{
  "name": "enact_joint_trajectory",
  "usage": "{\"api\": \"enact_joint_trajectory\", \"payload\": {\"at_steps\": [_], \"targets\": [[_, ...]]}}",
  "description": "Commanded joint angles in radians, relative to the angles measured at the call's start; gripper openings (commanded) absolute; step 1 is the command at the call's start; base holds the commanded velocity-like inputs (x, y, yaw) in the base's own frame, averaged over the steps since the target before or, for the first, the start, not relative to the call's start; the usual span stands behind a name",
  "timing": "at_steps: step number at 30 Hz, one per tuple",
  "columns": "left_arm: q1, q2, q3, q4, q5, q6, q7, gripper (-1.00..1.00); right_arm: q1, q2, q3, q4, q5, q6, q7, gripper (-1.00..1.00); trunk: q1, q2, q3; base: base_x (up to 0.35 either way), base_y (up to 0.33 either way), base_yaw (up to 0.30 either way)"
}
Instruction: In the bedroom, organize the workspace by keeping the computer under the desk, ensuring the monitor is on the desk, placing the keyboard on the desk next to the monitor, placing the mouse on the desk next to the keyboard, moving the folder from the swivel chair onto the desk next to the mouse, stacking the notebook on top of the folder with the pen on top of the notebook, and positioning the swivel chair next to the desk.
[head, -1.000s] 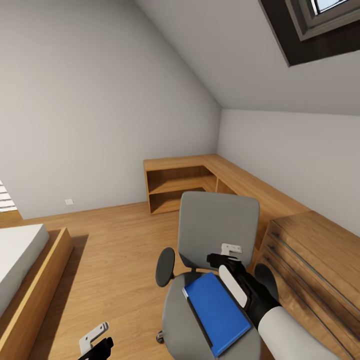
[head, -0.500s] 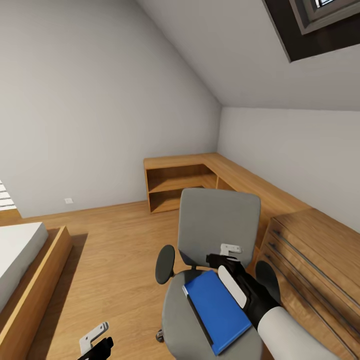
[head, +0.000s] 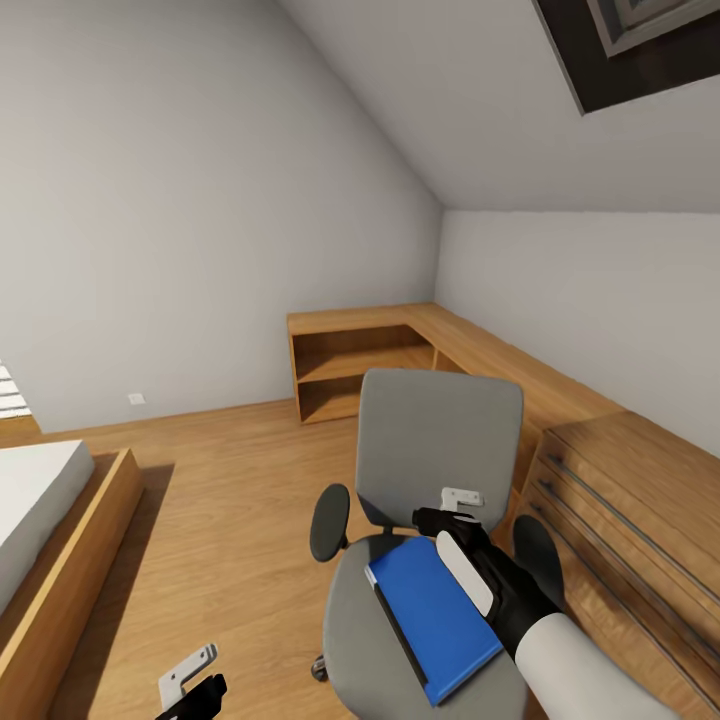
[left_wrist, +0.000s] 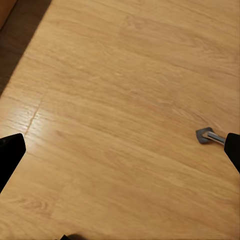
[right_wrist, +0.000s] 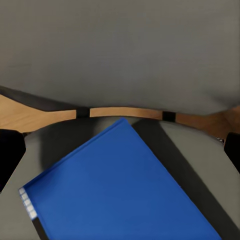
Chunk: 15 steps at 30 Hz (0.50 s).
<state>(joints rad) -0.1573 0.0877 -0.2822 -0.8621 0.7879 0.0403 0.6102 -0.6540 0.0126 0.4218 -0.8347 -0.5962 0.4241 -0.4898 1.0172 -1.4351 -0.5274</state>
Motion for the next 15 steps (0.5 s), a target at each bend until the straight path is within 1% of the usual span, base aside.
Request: {"api": "enact_joint_trajectory", "payload": {"at_steps": [1, 8, 15], "targets": [[-0.001, 0.002, -0.005, -0.002, 0.002, 0.004, 0.008, 1.0, -0.001, 0.0, 0.003, -0.001, -0.008, 0.002, -0.009, 1.0, 0.004, -0.008, -0.004, 0.0, 0.0, 0.0], [-0.001, 0.003, -0.003, -0.002, 0.002, 0.004, 0.008, 1.0, -0.001, -0.001, 0.003, -0.001, -0.008, 0.001, -0.009, 1.0, 0.031, -0.057, -0.026, 0.0, 0.0, 0.0], [-0.001, 0.003, 0.007, -0.002, 0.002, 0.004, 0.008, 1.0, -0.001, -0.002, 0.003, -0.001, -0.008, 0.001, -0.01, 1.0, 0.058, -0.106, -0.048, 0.0, 0.0, 0.0]]}}
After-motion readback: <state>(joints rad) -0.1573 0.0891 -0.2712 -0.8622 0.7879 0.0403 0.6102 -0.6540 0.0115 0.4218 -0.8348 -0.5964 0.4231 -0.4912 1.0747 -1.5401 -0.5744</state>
